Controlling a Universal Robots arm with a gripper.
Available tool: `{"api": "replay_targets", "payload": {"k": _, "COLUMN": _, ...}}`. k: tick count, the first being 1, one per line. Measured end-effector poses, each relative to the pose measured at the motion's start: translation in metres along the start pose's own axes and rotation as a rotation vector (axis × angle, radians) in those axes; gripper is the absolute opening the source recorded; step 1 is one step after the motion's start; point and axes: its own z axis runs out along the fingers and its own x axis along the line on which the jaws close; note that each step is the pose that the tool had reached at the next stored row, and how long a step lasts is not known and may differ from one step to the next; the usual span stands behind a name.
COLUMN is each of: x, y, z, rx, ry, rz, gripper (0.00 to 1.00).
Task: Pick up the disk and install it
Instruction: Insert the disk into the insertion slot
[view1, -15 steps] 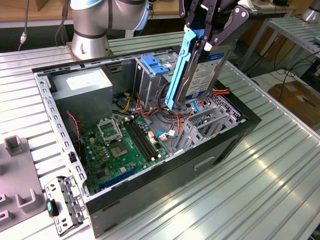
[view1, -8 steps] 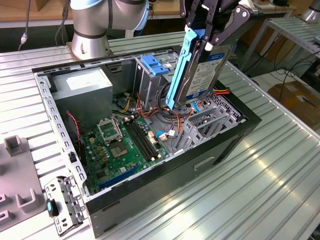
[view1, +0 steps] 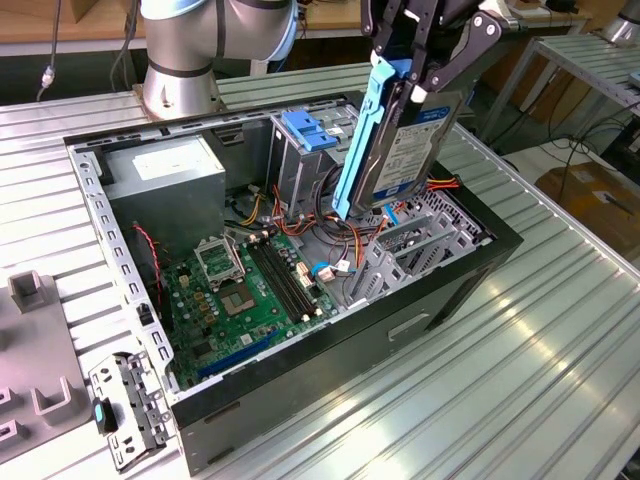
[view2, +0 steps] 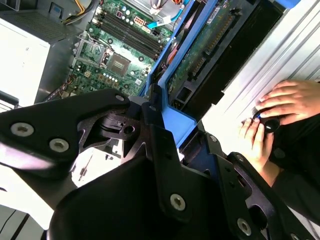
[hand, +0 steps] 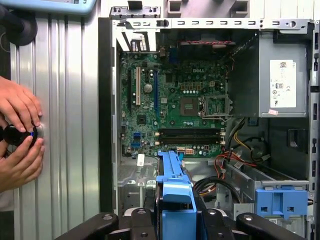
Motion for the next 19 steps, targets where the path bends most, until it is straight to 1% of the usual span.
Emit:
{"api": "replay_targets", "payload": {"k": 1, "x": 0.0014, "y": 0.0001, "z": 0.0002, "rx": 0.0, "ry": -0.0001, "rz": 0.0, "gripper": 0.37}}
{"api": "replay_targets", "payload": {"k": 3, "x": 0.0104, "y": -0.0002, "z": 0.0013, "rx": 0.0, "ry": 0.0, "rz": 0.0, "gripper": 0.37}}
{"api": "replay_targets", "payload": {"k": 4, "x": 0.0137, "y": -0.0006, "z": 0.0019, "rx": 0.0, "ry": -0.0002, "rz": 0.0, "gripper": 0.37}}
{"api": "replay_targets", "payload": {"k": 5, "x": 0.0179, "y": -0.0021, "z": 0.0027, "rx": -0.0001, "ry": 0.0003, "rz": 0.0, "gripper": 0.37}}
{"api": "replay_targets", "payload": {"k": 6, "x": 0.0195, "y": -0.0033, "z": 0.0035, "rx": -0.0001, "ry": 0.0001, "rz": 0.0, "gripper": 0.37}}
{"api": "replay_targets", "payload": {"k": 7, "x": 0.0202, "y": -0.0055, "z": 0.0047, "rx": 0.0, "ry": -0.0003, "rz": 0.0, "gripper": 0.37}}
{"api": "replay_targets", "payload": {"k": 8, "x": 0.0204, "y": -0.0096, "z": 0.0056, "rx": -0.0001, "ry": 0.0003, "rz": 0.0, "gripper": 0.37}}
{"api": "replay_targets", "payload": {"k": 9, "x": 0.0204, "y": -0.0123, "z": 0.0063, "rx": -0.0001, "ry": 0.0001, "rz": 0.0, "gripper": 0.37}}
{"api": "replay_targets", "payload": {"k": 12, "x": 0.0204, "y": -0.0197, "z": 0.0076, "rx": -0.0001, "ry": 0.0001, "rz": 0.0, "gripper": 0.37}}
{"api": "replay_targets", "payload": {"k": 16, "x": 0.0203, "y": -0.0251, "z": 0.009, "rx": -0.0001, "ry": 0.0001, "rz": 0.0, "gripper": 0.37}}
{"api": "replay_targets", "payload": {"k": 19, "x": 0.0203, "y": -0.0257, "z": 0.0093, "rx": -0.0001, "ry": 0.0001, "rz": 0.0, "gripper": 0.37}}
